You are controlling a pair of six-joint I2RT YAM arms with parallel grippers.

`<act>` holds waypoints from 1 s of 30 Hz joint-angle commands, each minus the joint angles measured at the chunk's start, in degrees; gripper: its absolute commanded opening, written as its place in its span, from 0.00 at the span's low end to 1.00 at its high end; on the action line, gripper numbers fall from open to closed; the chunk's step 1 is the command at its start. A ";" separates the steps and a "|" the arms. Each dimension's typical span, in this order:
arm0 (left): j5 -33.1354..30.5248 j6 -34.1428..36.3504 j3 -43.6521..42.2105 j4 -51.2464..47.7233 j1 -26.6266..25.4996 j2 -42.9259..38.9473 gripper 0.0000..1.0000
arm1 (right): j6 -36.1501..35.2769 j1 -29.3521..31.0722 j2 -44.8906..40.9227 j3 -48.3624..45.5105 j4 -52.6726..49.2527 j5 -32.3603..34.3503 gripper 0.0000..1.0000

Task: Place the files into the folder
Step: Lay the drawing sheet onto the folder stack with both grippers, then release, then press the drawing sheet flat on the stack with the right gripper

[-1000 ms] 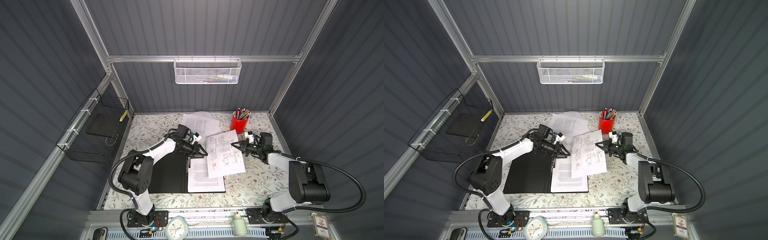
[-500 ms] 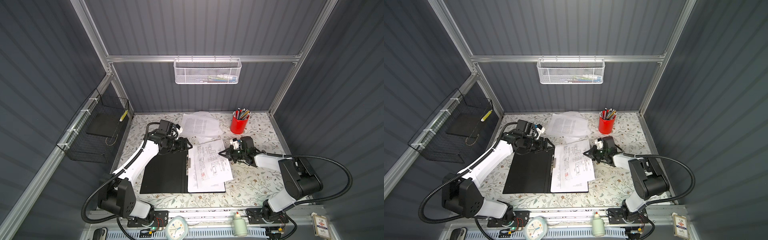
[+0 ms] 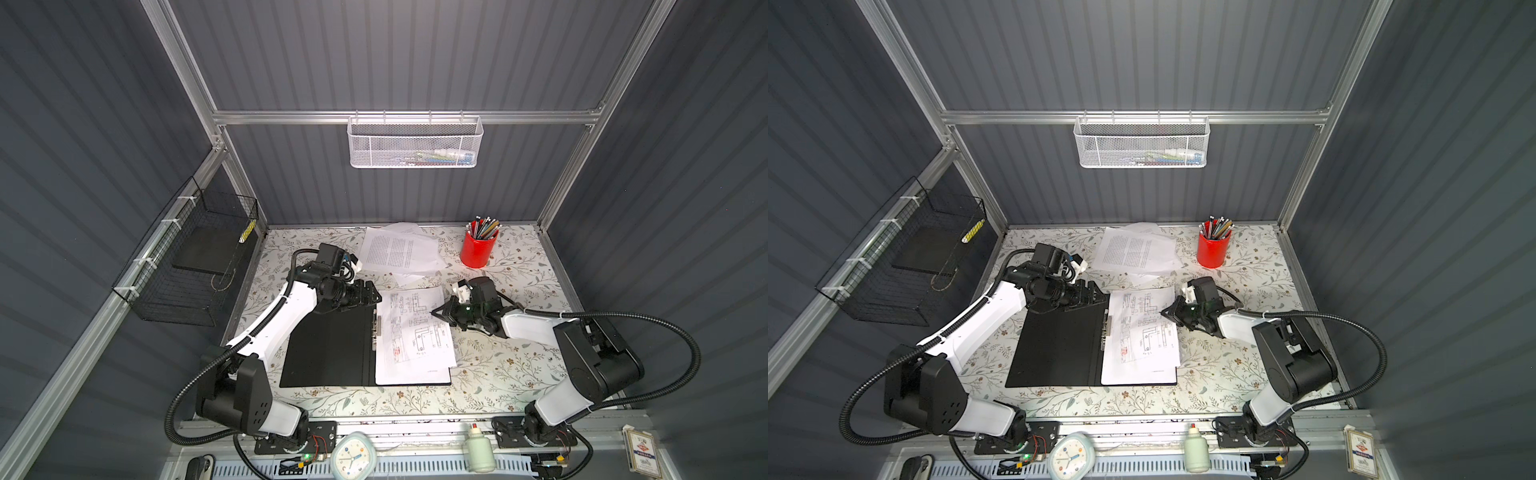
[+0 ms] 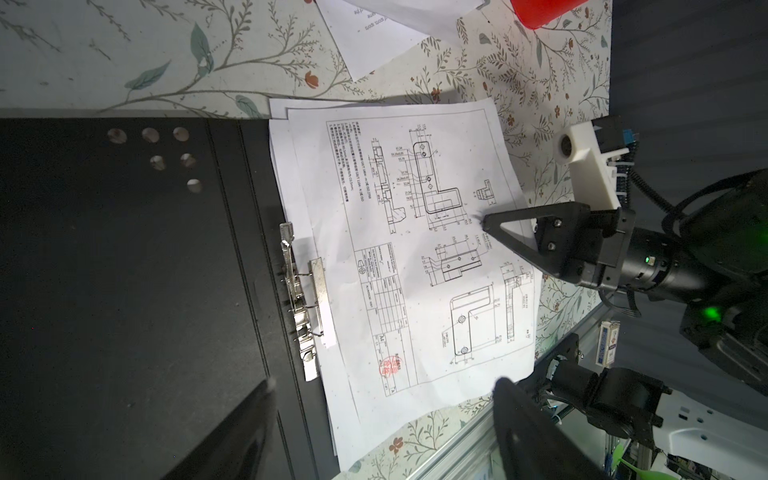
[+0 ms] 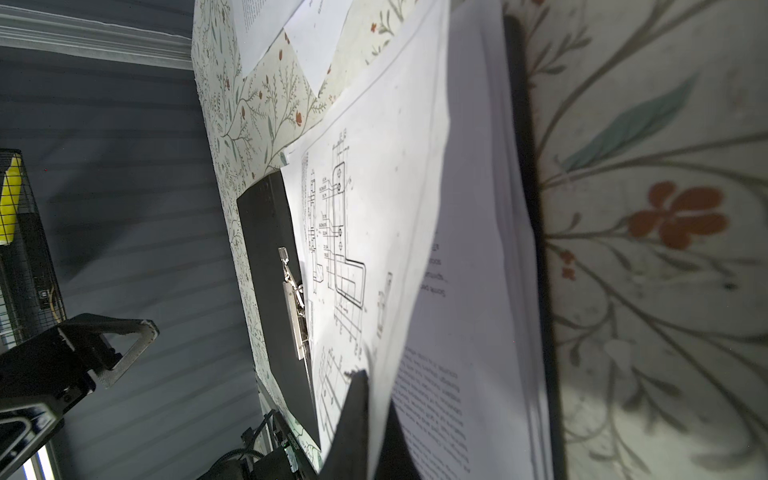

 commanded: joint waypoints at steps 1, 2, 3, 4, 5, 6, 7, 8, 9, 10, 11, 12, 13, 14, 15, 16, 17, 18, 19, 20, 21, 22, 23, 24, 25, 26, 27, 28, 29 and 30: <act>0.76 1.26 -1.06 -1.02 0.50 -0.45 0.83 | -0.55 0.52 0.68 -1.31 -0.32 1.53 0.00; 0.83 1.27 -1.04 -1.00 0.54 -0.39 0.83 | -0.23 0.73 0.68 -1.55 -0.08 1.93 0.00; 0.89 1.27 -1.06 -1.00 0.55 -0.36 0.83 | -0.04 0.93 0.67 -1.80 0.40 1.99 0.00; 0.90 1.24 -1.06 -1.00 0.54 -0.24 0.83 | -0.02 1.17 0.88 -1.91 0.68 1.83 0.00; 0.96 1.27 -1.07 -0.91 0.54 -0.14 0.83 | 0.02 1.40 1.05 -1.83 0.85 1.66 0.00; 1.06 1.20 -1.04 -0.91 0.54 -0.14 0.82 | 0.06 1.57 1.25 -1.95 0.99 1.73 0.00; 1.24 1.18 -1.12 -0.87 0.54 -0.15 0.83 | 0.21 1.65 1.36 -2.14 1.33 1.73 0.00; 1.47 1.09 -1.21 -0.69 0.61 -0.05 0.83 | 0.32 1.86 1.46 -2.19 1.66 1.64 0.00; 1.68 1.12 -1.26 -0.56 0.58 -0.08 0.83 | 0.33 2.01 1.64 -2.21 1.82 1.69 0.00; 1.77 0.97 -1.26 -0.52 0.63 0.05 0.83 | 0.28 2.17 1.77 -2.23 1.84 1.64 0.00; 1.89 0.92 -1.33 -0.47 0.64 0.00 0.83 | 0.25 2.33 1.89 -2.15 1.83 1.64 0.00; 1.95 0.94 -1.30 -0.48 0.67 0.04 0.83 | 0.23 2.41 1.90 -2.17 1.83 1.80 0.00; 2.02 1.00 -1.35 -0.43 0.63 0.00 0.83 | 0.28 2.49 1.84 -2.26 1.99 1.82 0.00; 2.08 0.99 -1.42 -0.38 0.63 0.01 0.83 | 0.17 2.49 1.89 -2.27 1.94 1.82 0.00; 2.16 0.98 -1.36 -0.38 0.63 0.01 0.83 | 0.15 2.56 1.94 -2.27 1.93 1.82 0.00; 2.22 0.94 -1.43 -0.45 0.63 0.04 0.82 | 0.28 2.54 2.05 -2.28 1.92 1.90 0.00; 2.22 0.97 -1.48 -0.43 0.64 -0.03 0.82 | 0.46 2.67 2.08 -2.40 1.95 1.99 0.00; 2.21 1.04 -1.36 -0.43 0.64 -0.01 0.82 | 0.62 2.72 2.01 -2.65 2.15 2.21 0.00; 2.22 0.92 -1.40 -0.47 0.63 -0.06 0.82 | 0.89 2.82 1.99 -2.83 2.48 2.33 0.00; 2.35 0.94 -1.43 -0.43 0.67 -0.04 0.82 | 1.18 2.92 2.06 -3.00 2.82 2.41 0.00; 2.32 0.92 -1.37 -0.38 0.63 -0.07 0.82 | 1.36 3.02 2.08 -3.22 3.05 2.51 0.00; 2.31 0.83 -1.42 -0.30 0.67 0.01 0.83 | 1.55 3.02 2.08 -3.31 3.31 2.59 0.00; 2.38 0.74 -1.49 -0.21 0.67 0.07 0.82 | 1.64 2.99 2.08 -3.31 3.34 2.65 0.00; 2.70 0.64 -1.52 -0.12 0.65 0.13 0.82 | 1.73 3.12 2.08 -3.28 3.32 2.70 0.00; 2.82 0.49 -1.49 0.03 0.69 0.22 0.82 | 1.81 3.15 2.08 -3.32 3.42 2.70 0.00; 2.98 0.48 -1.60 0.13 0.65 0.33 0.82 | 1.94 3.17 2.08 -3.32 3.42 2.78 0.00; 3.17 0.40 -1.61 0.23 0.63 0.39 0.82 | 2.11 3.29 2.12 -3.31 3.59 2.87 0.00; 3.28 0.39 -1.66 0.23 0.66 0.39 0.82 | 2.25 3.33 2.06 -3.37 3.76 2.96 0.00; 3.27 0.38 -1.61 0.31 0.64 0.38 0.82 | 2.32 3.38 2.08 -3.48 3.94 2.96 0.00; 3.28 0.44 -1.61 0.36 0.69 0.40 0.82 | 2.48 3.51 2.16 -3.48 4.08 2.96 0.00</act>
